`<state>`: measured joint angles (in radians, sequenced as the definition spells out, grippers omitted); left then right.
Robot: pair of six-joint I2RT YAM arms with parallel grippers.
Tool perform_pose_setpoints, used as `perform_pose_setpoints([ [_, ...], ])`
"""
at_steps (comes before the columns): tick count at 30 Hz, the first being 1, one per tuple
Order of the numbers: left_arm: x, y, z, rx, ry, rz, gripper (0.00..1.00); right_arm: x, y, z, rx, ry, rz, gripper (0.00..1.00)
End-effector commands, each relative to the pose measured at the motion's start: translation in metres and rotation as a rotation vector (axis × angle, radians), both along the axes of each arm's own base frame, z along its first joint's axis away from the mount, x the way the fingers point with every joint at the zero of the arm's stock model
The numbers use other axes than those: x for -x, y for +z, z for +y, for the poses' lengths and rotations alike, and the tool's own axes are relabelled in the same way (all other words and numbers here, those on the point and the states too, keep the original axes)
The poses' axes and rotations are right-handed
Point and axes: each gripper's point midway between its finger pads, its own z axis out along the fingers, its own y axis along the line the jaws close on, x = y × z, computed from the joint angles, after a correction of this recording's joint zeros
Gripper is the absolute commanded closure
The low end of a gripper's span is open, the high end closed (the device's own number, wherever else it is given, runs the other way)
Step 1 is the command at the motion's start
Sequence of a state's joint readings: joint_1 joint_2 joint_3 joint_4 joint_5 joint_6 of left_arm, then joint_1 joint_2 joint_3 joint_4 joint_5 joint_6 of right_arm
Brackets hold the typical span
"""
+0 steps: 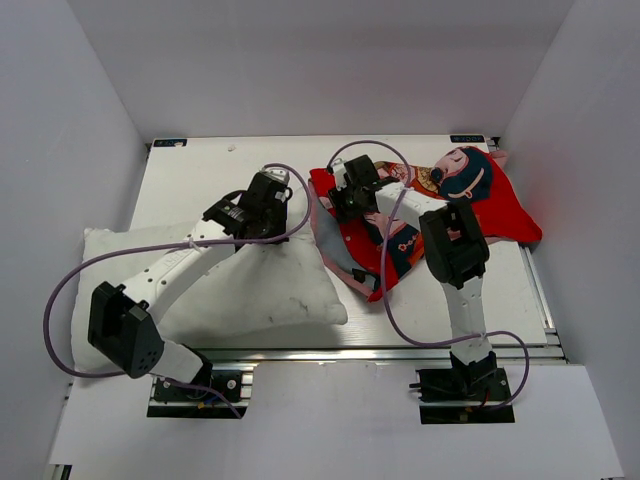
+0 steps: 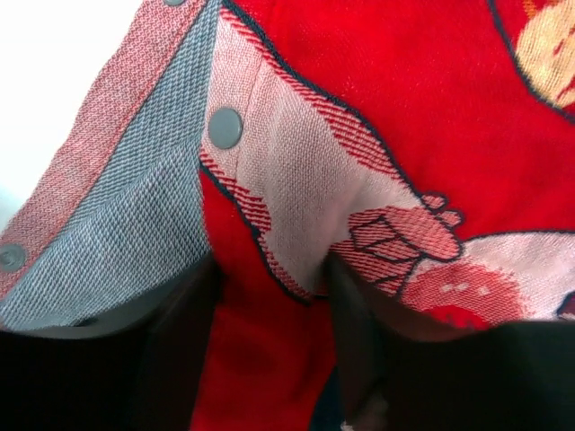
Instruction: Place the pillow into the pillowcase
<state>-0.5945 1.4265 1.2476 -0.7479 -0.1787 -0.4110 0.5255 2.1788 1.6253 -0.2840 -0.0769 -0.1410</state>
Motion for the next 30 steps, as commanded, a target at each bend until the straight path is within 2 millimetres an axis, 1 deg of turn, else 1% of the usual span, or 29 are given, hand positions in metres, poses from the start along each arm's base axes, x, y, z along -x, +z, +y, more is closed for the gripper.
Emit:
perform_pose_setpoints([
  [1,-0.01,0.019,-0.007,0.043,0.01,-0.037,1.0,-0.025,0.029,0.008,-0.034,-0.011,-0.097,0.5],
  [2,-0.012,0.019,-0.008,0.039,0.005,-0.039,1.0,-0.023,0.032,0.009,-0.041,-0.005,-0.096,0.56],
  [3,-0.014,0.018,-0.009,0.035,0.004,-0.037,1.0,-0.021,0.041,0.01,-0.054,0.002,-0.106,0.58],
  [5,-0.018,0.021,-0.012,0.041,-0.001,-0.047,1.0,-0.018,0.052,0.011,-0.073,0.015,-0.117,0.62],
  [6,-0.021,0.021,-0.013,0.043,-0.002,-0.054,1.0,-0.015,0.061,0.01,-0.081,0.022,-0.133,0.63],
  [8,-0.024,0.019,-0.016,0.054,-0.01,-0.05,1.0,-0.013,0.069,0.009,-0.09,0.022,-0.147,0.64],
  [9,-0.027,0.019,-0.017,0.063,-0.011,-0.053,1.0,-0.012,0.08,0.009,-0.1,0.029,-0.169,0.61],
  [11,-0.028,0.017,-0.02,0.076,-0.021,-0.048,1.0,-0.007,0.081,0.006,-0.101,0.03,-0.167,0.59],
  [12,-0.031,0.018,-0.02,0.083,-0.021,-0.052,1.0,-0.005,0.086,0.005,-0.106,0.033,-0.173,0.62],
  [13,-0.031,0.017,-0.021,0.089,-0.024,-0.049,1.0,-0.001,0.083,0.005,-0.108,0.04,-0.167,0.68],
  [14,-0.033,0.015,-0.021,0.09,-0.025,-0.046,1.0,0.0,0.085,0.004,-0.117,0.042,-0.17,0.83],
  [16,-0.037,0.018,-0.021,0.104,-0.023,-0.055,1.0,0.004,0.089,0.006,-0.137,0.054,-0.169,0.94],
  [17,-0.039,0.019,-0.023,0.121,-0.032,-0.057,1.0,0.004,0.091,0.005,-0.145,0.053,-0.164,0.97],
  [19,-0.046,0.022,-0.021,0.139,-0.031,-0.062,1.0,0.006,0.098,0.006,-0.17,0.057,-0.158,1.0],
  [20,-0.047,0.023,-0.022,0.15,-0.039,-0.061,1.0,0.006,0.1,0.007,-0.175,0.061,-0.159,0.99],
  [21,-0.052,0.025,-0.021,0.155,-0.034,-0.064,1.0,0.007,0.099,0.007,-0.176,0.066,-0.153,0.95],
  [22,-0.055,0.026,-0.02,0.155,-0.033,-0.066,1.0,0.007,0.099,0.007,-0.173,0.062,-0.149,0.77],
  [25,-0.058,0.032,-0.015,0.153,-0.026,-0.072,1.0,0.004,0.079,0.008,-0.145,0.047,-0.094,0.48],
  [26,-0.058,0.033,-0.012,0.154,-0.021,-0.074,1.0,0.001,0.067,0.009,-0.133,0.041,-0.068,0.36],
  [27,-0.058,0.036,-0.009,0.16,-0.017,-0.078,1.0,0.0,0.062,0.009,-0.127,0.038,-0.059,0.34],
  [28,-0.057,0.034,-0.007,0.161,-0.014,-0.073,1.0,-0.001,0.056,0.009,-0.119,0.033,-0.051,0.32],
  [29,-0.056,0.034,-0.005,0.16,-0.01,-0.071,1.0,-0.002,0.048,0.009,-0.113,0.032,-0.04,0.32],
  [30,-0.057,0.035,-0.001,0.161,-0.002,-0.072,1.0,-0.003,0.047,0.01,-0.113,0.032,-0.04,0.32],
])
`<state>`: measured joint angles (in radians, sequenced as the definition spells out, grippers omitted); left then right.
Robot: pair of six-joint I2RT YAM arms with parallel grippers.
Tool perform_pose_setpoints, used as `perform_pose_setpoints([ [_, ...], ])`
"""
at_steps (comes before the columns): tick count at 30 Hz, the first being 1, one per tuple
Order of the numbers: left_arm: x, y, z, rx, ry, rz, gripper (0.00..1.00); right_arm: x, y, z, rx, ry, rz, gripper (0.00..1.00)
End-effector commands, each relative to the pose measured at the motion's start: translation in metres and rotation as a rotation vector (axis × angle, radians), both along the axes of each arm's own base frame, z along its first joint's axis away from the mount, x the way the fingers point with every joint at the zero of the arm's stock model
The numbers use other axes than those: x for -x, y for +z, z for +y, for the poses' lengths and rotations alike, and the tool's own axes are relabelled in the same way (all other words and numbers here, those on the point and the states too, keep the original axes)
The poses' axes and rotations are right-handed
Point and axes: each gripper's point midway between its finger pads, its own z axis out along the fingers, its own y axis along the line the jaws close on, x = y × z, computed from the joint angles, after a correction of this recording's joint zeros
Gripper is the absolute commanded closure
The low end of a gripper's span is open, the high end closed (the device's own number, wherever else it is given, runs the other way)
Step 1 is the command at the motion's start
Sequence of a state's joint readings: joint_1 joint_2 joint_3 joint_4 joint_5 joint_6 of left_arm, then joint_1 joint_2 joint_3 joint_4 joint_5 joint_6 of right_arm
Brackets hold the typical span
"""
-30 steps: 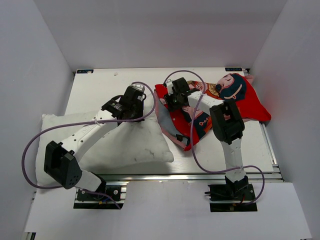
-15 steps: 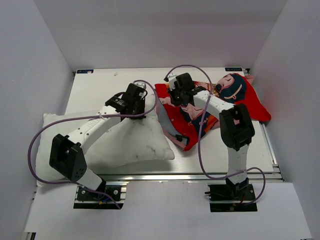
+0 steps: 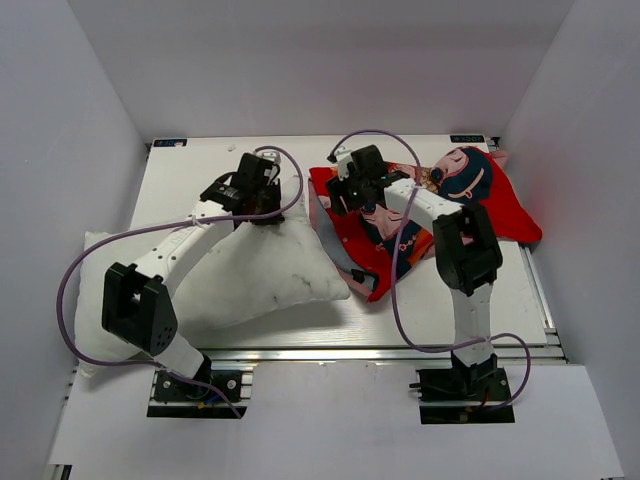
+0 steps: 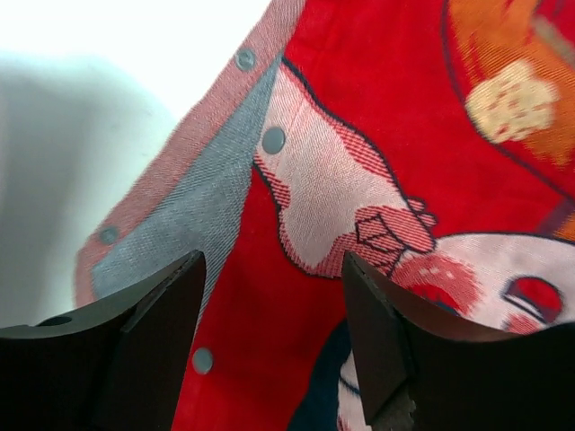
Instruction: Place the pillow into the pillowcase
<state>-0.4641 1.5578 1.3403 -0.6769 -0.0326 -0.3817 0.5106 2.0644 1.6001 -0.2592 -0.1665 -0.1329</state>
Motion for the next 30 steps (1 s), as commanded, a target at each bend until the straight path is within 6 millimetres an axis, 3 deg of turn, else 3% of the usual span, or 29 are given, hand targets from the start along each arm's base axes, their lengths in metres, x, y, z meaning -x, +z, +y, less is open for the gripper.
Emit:
perform_pose_setpoints([
  [1,-0.007,0.039,-0.001,0.067,-0.008,-0.095,1.0,-0.005,-0.011,0.002,0.009,-0.008,0.024,0.33],
  [6,-0.001,0.036,-0.004,0.099,-0.019,-0.081,1.0,-0.013,-0.024,0.002,0.039,-0.008,0.02,0.35],
  [9,0.001,0.033,-0.008,0.123,-0.025,-0.073,1.0,-0.015,-0.032,0.0,0.054,-0.009,0.022,0.41],
  [12,0.001,0.032,-0.016,0.157,-0.051,-0.071,1.0,-0.015,-0.028,0.001,0.045,-0.009,0.021,0.75],
  [13,0.001,0.032,-0.018,0.166,-0.061,-0.068,1.0,-0.015,-0.019,0.002,0.03,-0.009,0.011,0.91],
  [15,-0.001,0.031,-0.021,0.171,-0.07,-0.069,1.0,-0.015,-0.006,0.003,0.005,-0.001,-0.003,0.98],
  [19,-0.007,0.033,-0.03,0.196,-0.107,-0.091,1.0,-0.012,0.037,-0.002,-0.072,0.003,-0.04,1.0],
  [22,-0.009,0.03,-0.036,0.211,-0.125,-0.084,1.0,-0.004,0.056,-0.003,-0.107,0.016,-0.051,1.0],
  [28,-0.004,0.021,-0.039,0.221,-0.15,-0.063,1.0,0.006,0.072,-0.006,-0.164,-0.003,-0.032,1.0],
  [30,-0.002,0.018,-0.039,0.221,-0.153,-0.052,1.0,0.008,0.068,-0.006,-0.165,-0.002,-0.016,1.0],
])
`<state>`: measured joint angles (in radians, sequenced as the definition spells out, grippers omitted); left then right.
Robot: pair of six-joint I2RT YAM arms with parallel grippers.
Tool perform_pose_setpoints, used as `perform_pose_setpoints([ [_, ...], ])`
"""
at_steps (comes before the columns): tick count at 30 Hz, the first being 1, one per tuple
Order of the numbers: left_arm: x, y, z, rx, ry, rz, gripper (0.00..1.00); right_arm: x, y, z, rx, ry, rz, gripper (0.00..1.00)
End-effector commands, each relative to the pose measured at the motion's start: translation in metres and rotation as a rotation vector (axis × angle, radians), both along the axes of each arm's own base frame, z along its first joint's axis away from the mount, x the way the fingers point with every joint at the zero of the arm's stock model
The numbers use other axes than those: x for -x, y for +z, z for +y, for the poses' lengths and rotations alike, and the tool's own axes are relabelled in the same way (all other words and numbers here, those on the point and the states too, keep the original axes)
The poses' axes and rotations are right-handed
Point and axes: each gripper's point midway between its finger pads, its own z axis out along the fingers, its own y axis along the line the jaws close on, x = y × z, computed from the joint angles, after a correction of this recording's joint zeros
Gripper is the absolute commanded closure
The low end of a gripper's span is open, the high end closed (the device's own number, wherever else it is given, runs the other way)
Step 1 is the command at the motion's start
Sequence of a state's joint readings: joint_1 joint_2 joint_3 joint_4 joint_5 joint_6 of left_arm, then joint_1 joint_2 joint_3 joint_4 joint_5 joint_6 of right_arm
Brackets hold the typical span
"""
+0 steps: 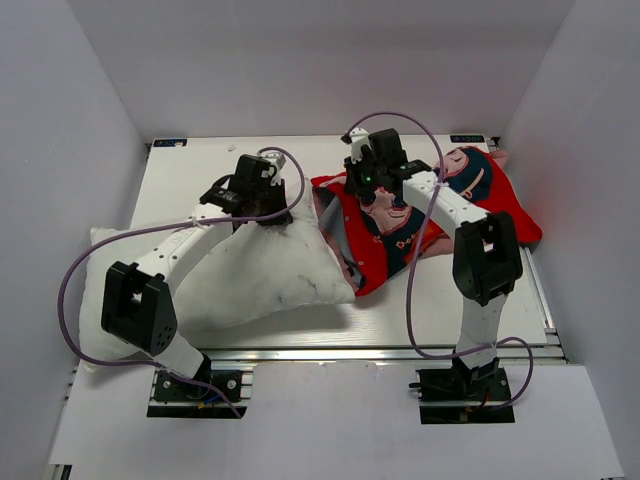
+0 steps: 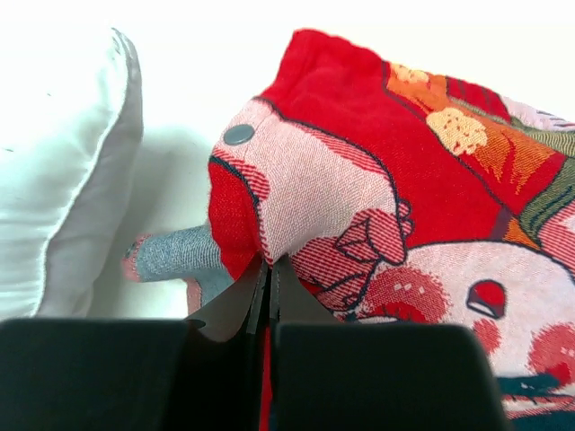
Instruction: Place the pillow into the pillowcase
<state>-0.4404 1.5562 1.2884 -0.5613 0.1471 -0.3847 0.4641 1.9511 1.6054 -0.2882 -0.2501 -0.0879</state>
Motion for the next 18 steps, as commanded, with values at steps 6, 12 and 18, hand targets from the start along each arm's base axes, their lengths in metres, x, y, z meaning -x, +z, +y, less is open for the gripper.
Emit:
perform_pose_setpoints([
  [6,0.007,0.01,-0.012,0.076,-0.056,-0.034,1.0,0.009,-0.02,-0.002,-0.015,0.007,0.064,1.0],
  [12,0.014,0.006,-0.011,0.081,-0.062,-0.019,1.0,0.016,-0.037,-0.005,0.026,0.054,0.112,0.86],
  [18,0.022,-0.001,-0.011,0.086,-0.072,0.003,1.0,0.03,-0.06,-0.012,0.057,0.067,0.175,0.65],
])
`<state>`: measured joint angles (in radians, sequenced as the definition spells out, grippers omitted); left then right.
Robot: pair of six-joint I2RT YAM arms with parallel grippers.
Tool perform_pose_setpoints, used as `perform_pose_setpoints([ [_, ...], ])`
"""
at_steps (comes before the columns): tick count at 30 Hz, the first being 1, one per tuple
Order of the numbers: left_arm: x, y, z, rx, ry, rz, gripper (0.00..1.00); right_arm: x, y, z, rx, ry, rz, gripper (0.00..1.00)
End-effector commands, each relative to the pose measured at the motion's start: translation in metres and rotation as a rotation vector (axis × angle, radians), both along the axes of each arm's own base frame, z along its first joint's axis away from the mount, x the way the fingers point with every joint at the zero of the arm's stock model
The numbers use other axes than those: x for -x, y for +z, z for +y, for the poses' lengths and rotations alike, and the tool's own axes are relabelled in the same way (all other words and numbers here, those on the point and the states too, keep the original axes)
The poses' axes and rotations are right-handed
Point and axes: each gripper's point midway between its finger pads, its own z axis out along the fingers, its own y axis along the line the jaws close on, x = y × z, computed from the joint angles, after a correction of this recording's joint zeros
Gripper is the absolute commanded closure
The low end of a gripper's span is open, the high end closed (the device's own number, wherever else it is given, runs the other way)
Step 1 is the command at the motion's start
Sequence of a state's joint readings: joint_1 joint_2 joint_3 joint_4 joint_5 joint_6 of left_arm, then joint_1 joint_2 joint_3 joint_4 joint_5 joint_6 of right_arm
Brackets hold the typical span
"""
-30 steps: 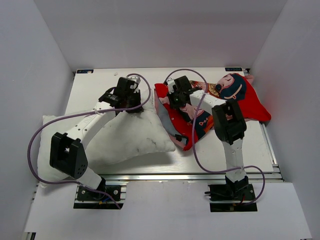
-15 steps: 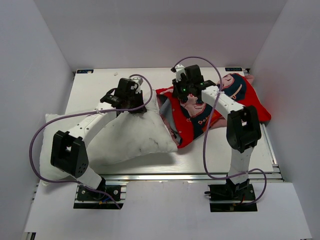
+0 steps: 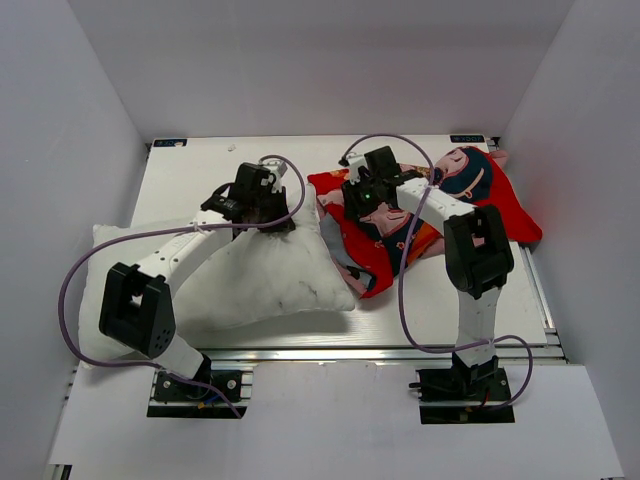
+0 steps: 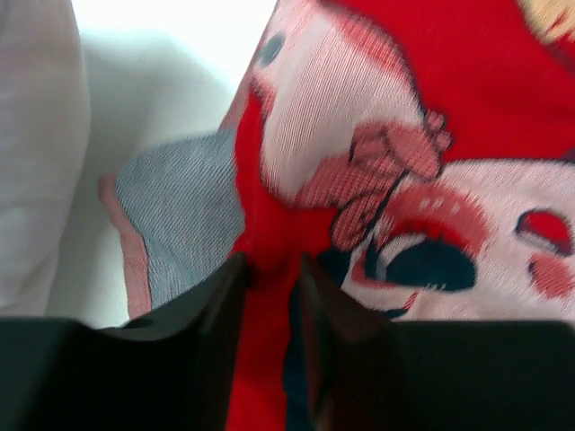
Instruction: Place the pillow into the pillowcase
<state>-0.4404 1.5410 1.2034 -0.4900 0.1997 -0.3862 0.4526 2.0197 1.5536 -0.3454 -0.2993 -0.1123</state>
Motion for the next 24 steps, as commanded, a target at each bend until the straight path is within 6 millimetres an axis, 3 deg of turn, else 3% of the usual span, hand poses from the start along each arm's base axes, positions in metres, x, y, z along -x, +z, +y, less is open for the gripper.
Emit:
perform_pose_setpoints([
  [1,0.013,0.013,-0.005,0.049,-0.036,-0.008,1.0,0.008,0.004,-0.002,-0.007,0.027,0.011,0.63],
  [6,0.019,0.011,-0.002,0.043,-0.039,-0.004,1.0,0.017,0.005,-0.007,0.005,0.026,0.026,0.48],
  [11,0.024,0.007,-0.001,0.048,-0.038,0.003,1.0,0.031,-0.003,-0.007,0.002,0.023,0.077,0.49],
  [14,0.027,0.006,-0.001,0.058,-0.037,0.011,1.0,0.037,-0.015,-0.001,0.011,0.021,0.107,0.56],
  [15,0.028,0.005,-0.001,0.06,-0.036,0.012,1.0,0.038,-0.019,0.001,0.01,0.021,0.117,0.71],
  [18,0.031,0.004,-0.001,0.076,-0.029,0.017,1.0,0.033,-0.008,0.008,-0.017,0.032,0.1,0.93],
  [20,0.033,0.002,-0.001,0.08,-0.027,0.023,1.0,0.029,0.007,0.01,-0.026,0.042,0.074,1.0],
  [24,0.034,-0.002,0.0,0.082,-0.023,0.027,1.0,0.027,0.057,0.005,-0.096,0.058,0.0,1.0],
])
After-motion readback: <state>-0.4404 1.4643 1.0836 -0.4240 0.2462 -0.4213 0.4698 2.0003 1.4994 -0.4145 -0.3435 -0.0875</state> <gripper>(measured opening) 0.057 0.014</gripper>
